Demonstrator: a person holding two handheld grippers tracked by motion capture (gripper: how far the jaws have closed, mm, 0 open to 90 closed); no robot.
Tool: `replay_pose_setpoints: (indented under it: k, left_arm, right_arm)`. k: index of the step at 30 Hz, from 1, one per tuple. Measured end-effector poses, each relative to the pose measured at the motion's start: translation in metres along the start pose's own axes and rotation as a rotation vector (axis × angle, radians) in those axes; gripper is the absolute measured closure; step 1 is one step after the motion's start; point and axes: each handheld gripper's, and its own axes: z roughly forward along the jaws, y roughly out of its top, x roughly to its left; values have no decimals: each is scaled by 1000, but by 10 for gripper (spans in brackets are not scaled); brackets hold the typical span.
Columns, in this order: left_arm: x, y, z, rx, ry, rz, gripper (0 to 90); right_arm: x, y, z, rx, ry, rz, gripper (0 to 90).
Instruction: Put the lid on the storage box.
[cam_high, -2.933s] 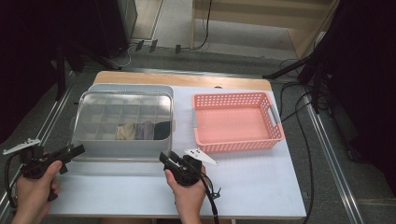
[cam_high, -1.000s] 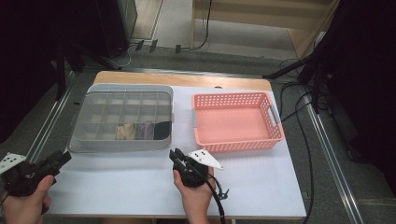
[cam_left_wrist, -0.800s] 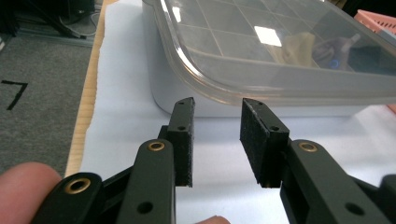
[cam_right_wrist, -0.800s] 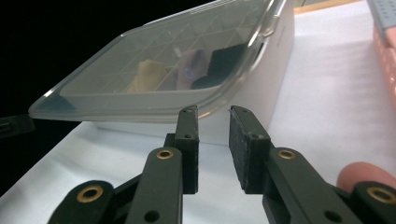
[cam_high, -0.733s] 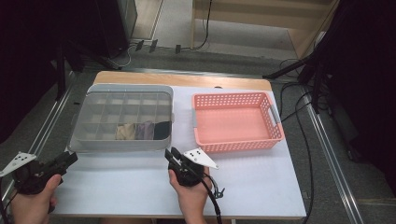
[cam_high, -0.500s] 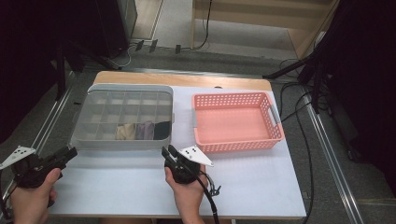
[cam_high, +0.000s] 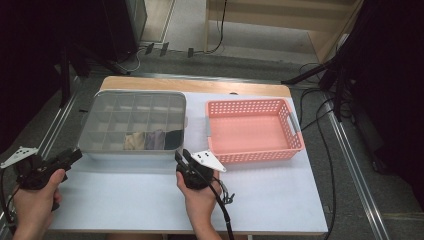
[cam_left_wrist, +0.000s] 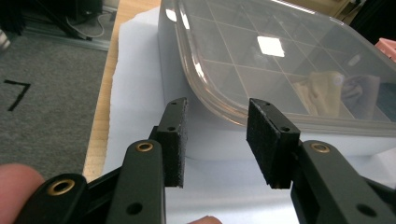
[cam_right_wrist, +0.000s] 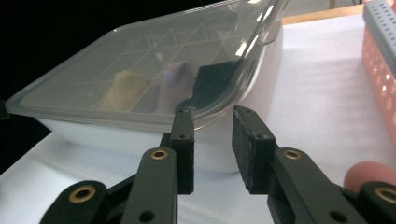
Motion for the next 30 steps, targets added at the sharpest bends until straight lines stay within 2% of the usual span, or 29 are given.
replay_pose_setpoints:
  k: [7, 15, 19, 23, 25, 30]
  left_arm:
    - [-1, 5, 6, 1, -6, 0, 586]
    - [-1, 8, 10, 4, 4, 6, 583]
    - [0, 8, 11, 16, -7, 7, 575]
    - [1, 8, 10, 4, -3, 17, 568]
    - [2, 9, 10, -3, -6, 6, 565]
    - [0, 10, 9, 3, -7, 23, 567]
  right_arm:
    - [-3, 3, 6, -3, -18, -2, 709]
    - [-5, 7, 7, -14, -37, -7, 709]
    - [-8, 7, 8, -4, -48, 2, 706]
    - [-5, 8, 3, -34, -12, 17, 688]
    - [-1, 8, 1, -43, -8, 1, 688]
    - [2, 10, 7, -15, -16, -10, 684]
